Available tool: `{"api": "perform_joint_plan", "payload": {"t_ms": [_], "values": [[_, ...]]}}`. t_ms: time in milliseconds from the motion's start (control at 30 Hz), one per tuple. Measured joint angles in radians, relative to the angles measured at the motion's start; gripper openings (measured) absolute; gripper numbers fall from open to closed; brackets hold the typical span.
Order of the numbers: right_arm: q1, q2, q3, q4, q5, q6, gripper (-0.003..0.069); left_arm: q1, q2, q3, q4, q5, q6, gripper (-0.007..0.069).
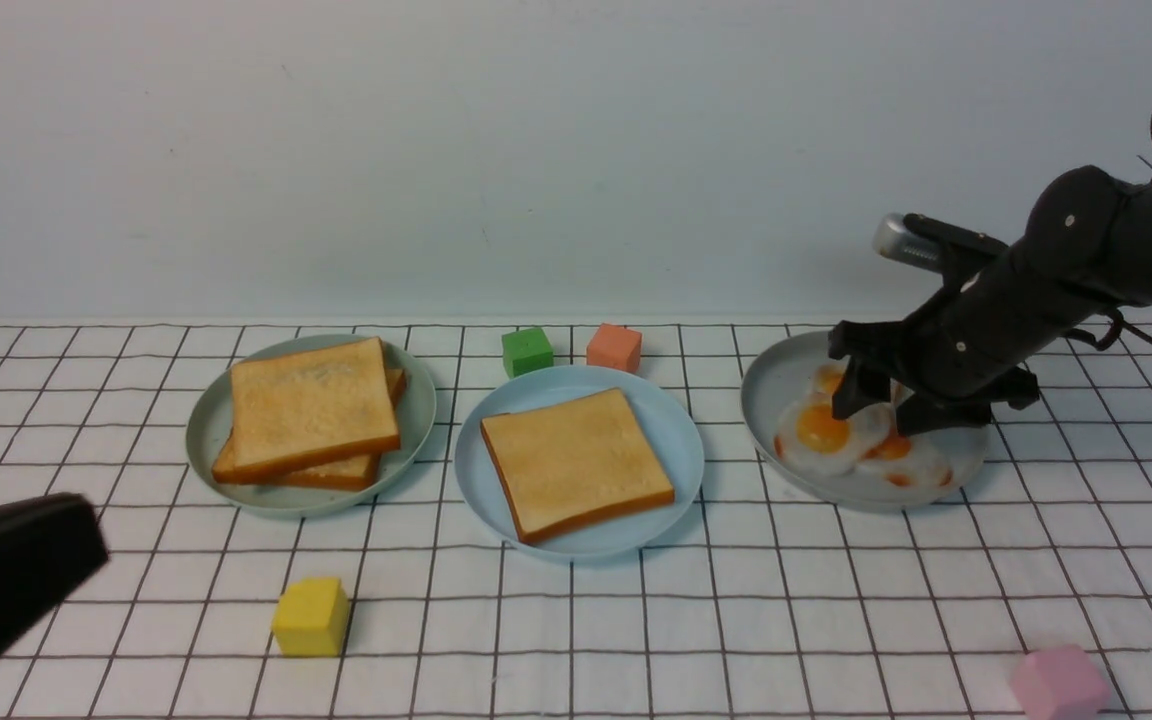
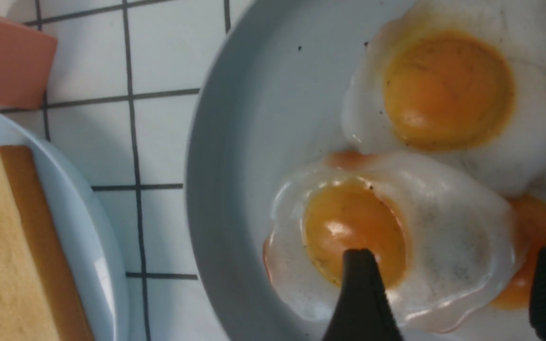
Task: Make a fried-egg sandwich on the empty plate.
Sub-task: Use the right arm to grab a fried egg
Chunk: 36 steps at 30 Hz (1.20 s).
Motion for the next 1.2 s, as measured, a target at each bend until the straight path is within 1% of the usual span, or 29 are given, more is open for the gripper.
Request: {"api": "perform_joint_plan", "payload": {"t_ms": [100, 267, 567, 867, 1067, 1200], "values": [[0.000, 0.008, -0.005, 0.001, -0.002, 0.000, 0.0469, 0.000, 0.059, 0.000, -0.055, -0.046, 0.046, -0.0013], [0.000, 0.033, -0.008, 0.003, -0.014, -0.001, 0.0469, 0.000, 0.091, 0.000, -0.091, -0.060, 0.083, -0.0013], [0.000, 0.037, -0.011, 0.003, -0.023, -0.021, 0.0462, 0.000, 0.094, 0.000, -0.099, -0.068, 0.089, -0.0013], [0.000, 0.017, -0.030, -0.007, -0.006, -0.021, 0.0457, 0.000, 0.094, 0.000, -0.136, -0.068, 0.089, -0.0013], [0.000, 0.011, -0.042, -0.007, -0.057, -0.021, 0.0457, 0.000, 0.094, 0.000, -0.136, -0.068, 0.089, -0.0013], [0.000, 0.049, -0.045, -0.006, -0.097, -0.021, 0.0457, 0.000, 0.094, 0.000, -0.136, -0.068, 0.089, -0.0013]]}}
